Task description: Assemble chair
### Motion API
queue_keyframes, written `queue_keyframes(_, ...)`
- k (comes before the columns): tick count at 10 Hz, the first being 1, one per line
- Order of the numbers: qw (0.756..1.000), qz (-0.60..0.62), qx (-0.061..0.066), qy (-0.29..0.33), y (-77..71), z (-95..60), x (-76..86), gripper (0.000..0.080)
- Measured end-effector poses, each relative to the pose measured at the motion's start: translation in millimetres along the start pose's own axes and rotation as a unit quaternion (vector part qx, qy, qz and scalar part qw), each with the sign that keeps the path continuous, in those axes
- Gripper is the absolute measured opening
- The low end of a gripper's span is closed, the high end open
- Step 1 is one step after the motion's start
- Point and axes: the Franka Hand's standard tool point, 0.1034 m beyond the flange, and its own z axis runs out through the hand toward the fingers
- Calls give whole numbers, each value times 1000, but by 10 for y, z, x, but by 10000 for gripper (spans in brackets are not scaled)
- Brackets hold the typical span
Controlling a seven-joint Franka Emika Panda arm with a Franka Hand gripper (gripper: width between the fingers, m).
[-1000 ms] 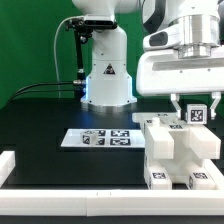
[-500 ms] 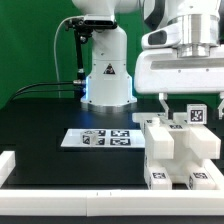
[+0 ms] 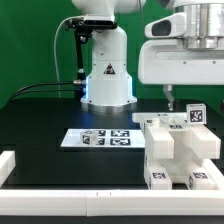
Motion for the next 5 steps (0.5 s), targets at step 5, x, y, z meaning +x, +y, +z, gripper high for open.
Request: queue_keyframes(5, 999, 33, 7, 10, -73, 46, -29, 495)
